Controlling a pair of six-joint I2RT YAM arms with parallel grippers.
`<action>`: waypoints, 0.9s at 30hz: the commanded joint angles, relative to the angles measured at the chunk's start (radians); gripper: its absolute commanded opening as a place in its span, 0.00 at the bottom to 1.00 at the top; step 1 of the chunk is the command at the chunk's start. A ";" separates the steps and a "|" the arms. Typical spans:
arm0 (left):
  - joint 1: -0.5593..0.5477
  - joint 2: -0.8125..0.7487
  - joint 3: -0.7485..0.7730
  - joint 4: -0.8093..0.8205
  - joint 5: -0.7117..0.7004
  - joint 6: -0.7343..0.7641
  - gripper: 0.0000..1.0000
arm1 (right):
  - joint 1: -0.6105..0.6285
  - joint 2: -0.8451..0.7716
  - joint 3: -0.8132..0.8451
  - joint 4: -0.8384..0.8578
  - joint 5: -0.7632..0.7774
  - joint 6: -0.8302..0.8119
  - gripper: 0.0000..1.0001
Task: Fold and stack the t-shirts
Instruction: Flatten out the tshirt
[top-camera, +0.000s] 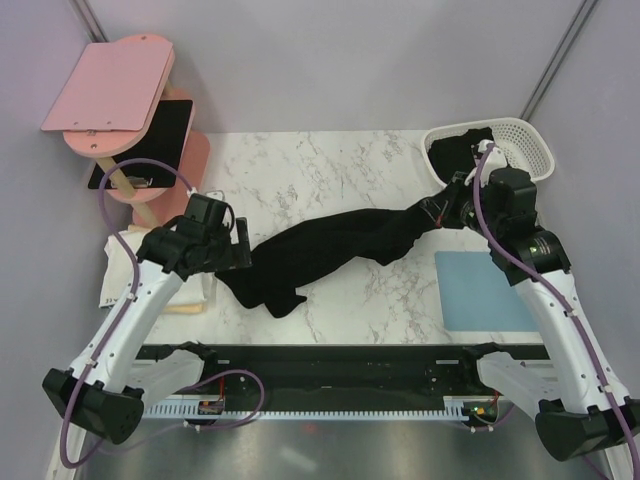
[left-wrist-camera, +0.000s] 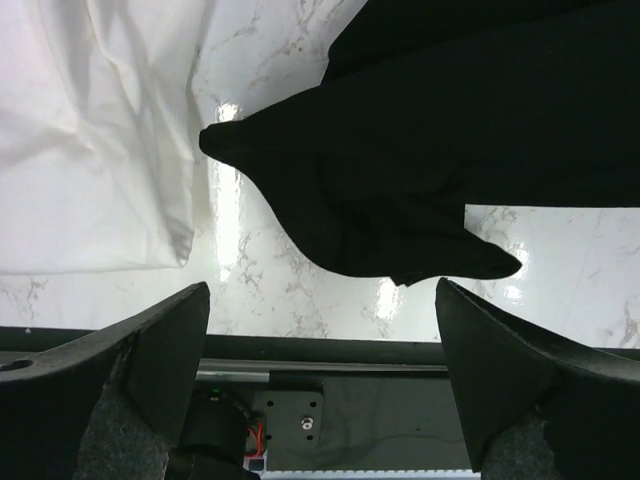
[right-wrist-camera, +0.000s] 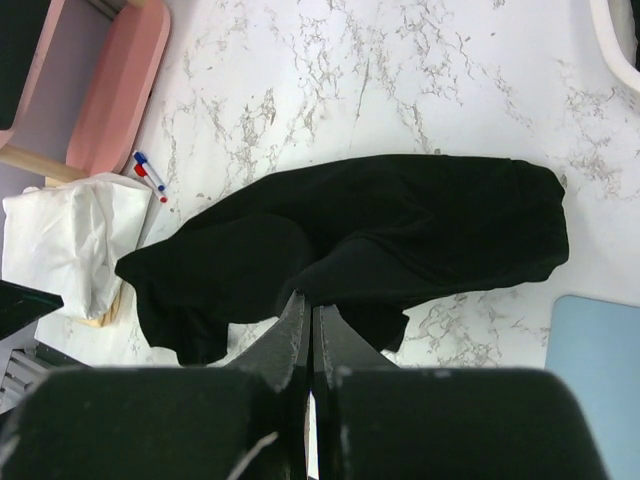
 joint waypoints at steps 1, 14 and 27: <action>0.001 0.049 0.025 0.067 0.066 -0.008 0.99 | -0.003 0.003 -0.010 0.058 -0.002 0.003 0.00; -0.004 0.146 -0.200 0.280 0.190 -0.096 0.91 | -0.003 0.022 -0.102 0.138 -0.051 0.039 0.00; -0.006 0.247 -0.248 0.432 0.250 -0.152 0.91 | -0.003 0.155 0.062 0.226 -0.021 0.026 0.00</action>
